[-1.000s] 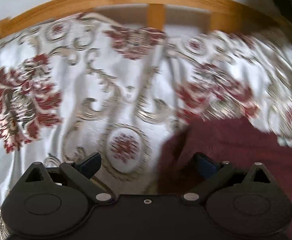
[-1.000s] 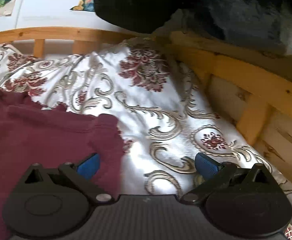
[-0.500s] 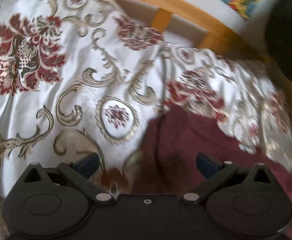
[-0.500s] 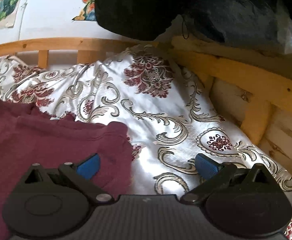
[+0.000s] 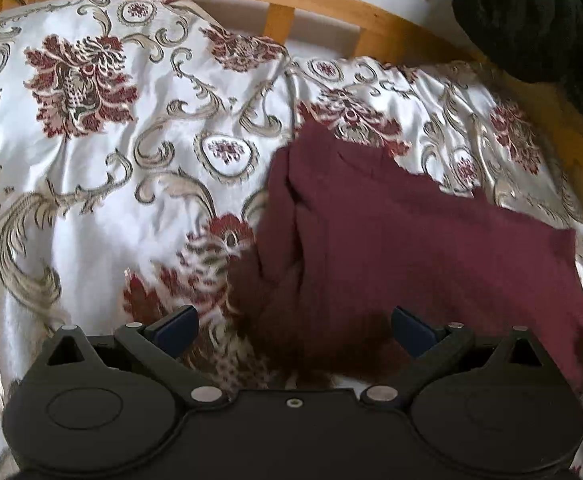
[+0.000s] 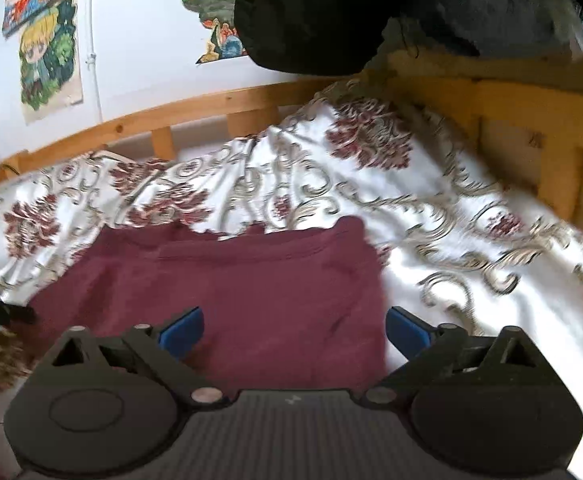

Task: Fold small clothes

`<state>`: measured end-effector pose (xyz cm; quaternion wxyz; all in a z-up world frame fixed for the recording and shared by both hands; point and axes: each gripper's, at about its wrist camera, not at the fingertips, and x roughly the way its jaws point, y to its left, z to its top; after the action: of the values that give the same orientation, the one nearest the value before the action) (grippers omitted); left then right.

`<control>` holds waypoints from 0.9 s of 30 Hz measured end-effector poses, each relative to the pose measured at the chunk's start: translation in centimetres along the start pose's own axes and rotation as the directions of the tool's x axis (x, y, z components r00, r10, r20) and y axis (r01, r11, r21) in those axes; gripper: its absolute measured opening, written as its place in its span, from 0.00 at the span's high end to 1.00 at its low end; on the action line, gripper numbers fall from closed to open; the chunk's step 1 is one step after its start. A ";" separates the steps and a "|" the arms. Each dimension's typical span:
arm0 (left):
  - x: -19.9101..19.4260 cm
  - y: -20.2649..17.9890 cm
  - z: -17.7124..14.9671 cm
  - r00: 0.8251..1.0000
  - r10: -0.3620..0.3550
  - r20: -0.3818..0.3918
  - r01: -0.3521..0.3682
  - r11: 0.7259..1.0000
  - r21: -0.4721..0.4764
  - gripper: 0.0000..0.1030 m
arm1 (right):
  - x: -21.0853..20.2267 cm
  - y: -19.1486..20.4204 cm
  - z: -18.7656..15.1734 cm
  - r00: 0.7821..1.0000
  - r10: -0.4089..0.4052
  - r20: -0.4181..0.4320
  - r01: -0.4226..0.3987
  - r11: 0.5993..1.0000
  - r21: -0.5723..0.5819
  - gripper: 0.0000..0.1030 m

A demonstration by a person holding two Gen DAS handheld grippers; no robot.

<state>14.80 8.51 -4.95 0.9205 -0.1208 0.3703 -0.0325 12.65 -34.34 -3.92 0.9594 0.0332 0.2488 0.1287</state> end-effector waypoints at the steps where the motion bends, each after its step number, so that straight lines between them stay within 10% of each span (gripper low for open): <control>1: -0.1 -0.1 -0.2 1.000 0.000 -0.009 0.000 1.000 -0.001 0.01 | -0.3 0.2 -0.1 1.000 0.001 -0.007 -0.001 1.000 0.011 0.05; 11: -0.1 -0.9 -1.2 0.998 -0.027 -0.064 0.027 1.000 -0.003 0.01 | -0.4 0.1 -1.2 0.997 0.033 -0.072 -0.023 0.990 0.140 0.43; 16: -0.1 -0.5 -1.1 0.996 -0.045 -0.075 0.042 0.999 -0.031 0.01 | -0.2 -1.4 -1.5 0.993 0.068 -0.093 -0.043 0.967 0.250 0.90; 27: -0.2 -0.4 -0.9 0.996 -0.017 -0.087 0.013 0.999 -0.041 0.01 | -1.8 -2.0 -1.7 0.992 0.041 -0.122 -0.008 0.965 0.260 0.96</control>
<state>14.06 7.99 -5.35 0.9006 -0.1404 0.4097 -0.0372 10.75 -36.74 -4.77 0.9274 0.1533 0.3232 0.1090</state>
